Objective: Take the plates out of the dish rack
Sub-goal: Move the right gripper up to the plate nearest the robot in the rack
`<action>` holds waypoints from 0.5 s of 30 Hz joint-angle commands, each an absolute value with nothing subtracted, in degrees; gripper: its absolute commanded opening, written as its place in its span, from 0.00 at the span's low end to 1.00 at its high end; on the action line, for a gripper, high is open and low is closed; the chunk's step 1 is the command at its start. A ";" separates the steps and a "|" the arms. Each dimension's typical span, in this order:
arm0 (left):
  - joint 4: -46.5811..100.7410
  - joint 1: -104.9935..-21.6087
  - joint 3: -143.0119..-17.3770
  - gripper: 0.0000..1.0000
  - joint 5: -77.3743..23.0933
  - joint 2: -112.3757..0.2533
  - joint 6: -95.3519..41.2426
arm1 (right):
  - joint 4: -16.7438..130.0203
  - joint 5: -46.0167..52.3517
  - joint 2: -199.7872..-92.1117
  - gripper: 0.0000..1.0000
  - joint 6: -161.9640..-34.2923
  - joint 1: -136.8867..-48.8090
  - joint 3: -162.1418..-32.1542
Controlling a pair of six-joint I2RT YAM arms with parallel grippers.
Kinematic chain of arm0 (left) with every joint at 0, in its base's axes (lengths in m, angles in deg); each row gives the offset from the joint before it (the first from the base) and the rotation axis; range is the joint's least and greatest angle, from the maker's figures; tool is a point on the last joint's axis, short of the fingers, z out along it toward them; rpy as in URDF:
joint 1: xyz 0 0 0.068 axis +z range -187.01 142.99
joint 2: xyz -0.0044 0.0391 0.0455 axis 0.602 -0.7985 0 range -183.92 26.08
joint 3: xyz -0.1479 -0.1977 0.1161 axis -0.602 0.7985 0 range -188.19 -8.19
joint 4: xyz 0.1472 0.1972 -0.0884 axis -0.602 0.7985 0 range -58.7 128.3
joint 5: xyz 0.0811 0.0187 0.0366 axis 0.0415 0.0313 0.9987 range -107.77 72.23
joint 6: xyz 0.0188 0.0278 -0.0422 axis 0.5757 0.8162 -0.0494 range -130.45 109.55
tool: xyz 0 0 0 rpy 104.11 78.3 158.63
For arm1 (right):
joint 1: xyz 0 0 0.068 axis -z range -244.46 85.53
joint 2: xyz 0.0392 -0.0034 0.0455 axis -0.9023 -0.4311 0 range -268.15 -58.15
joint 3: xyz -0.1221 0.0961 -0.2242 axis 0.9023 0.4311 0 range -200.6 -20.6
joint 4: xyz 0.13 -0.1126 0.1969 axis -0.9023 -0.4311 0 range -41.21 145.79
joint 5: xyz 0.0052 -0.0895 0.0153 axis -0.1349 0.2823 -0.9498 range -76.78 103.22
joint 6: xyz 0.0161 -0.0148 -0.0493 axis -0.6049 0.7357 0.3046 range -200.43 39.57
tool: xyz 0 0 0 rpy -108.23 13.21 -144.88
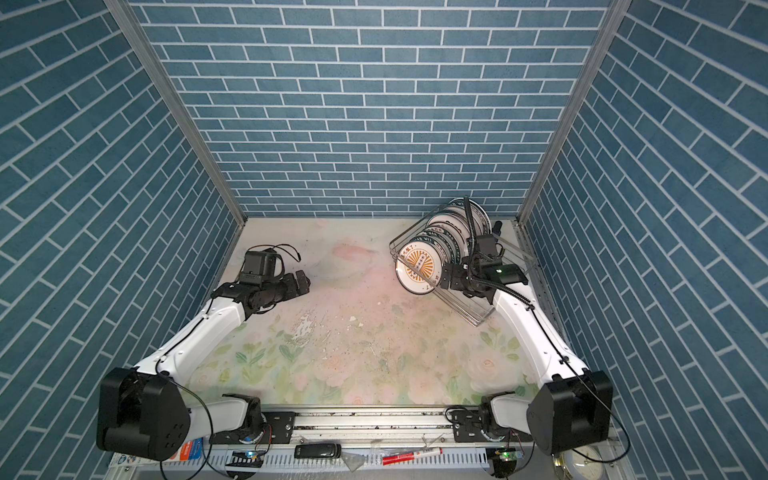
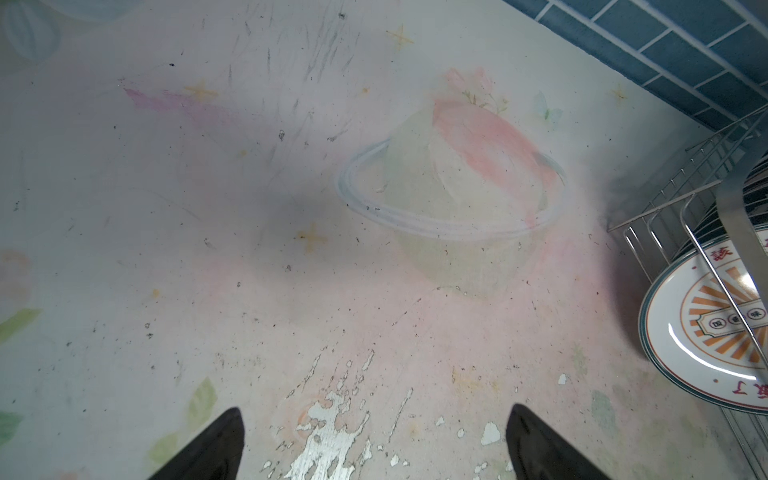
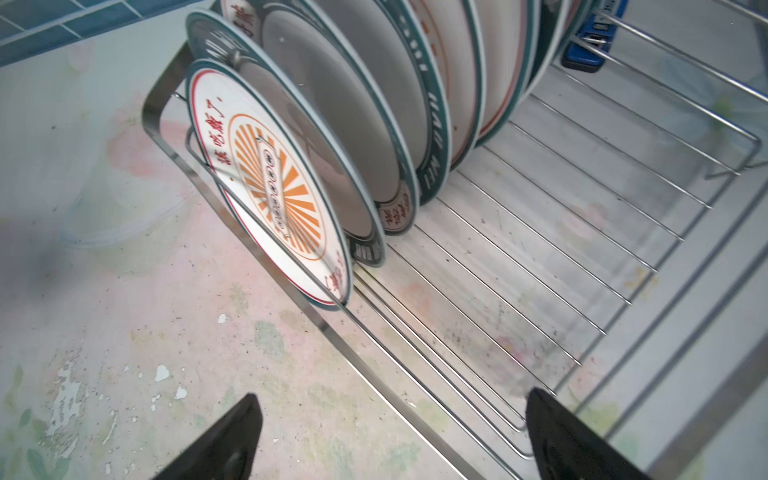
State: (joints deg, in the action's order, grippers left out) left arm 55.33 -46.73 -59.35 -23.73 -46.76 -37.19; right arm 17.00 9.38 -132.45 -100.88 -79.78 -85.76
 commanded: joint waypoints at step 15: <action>52.65 -46.50 -57.76 0.99 -24.30 -45.83 -36.53 | 33.03 -0.12 -144.96 0.75 -97.96 -81.78 -86.64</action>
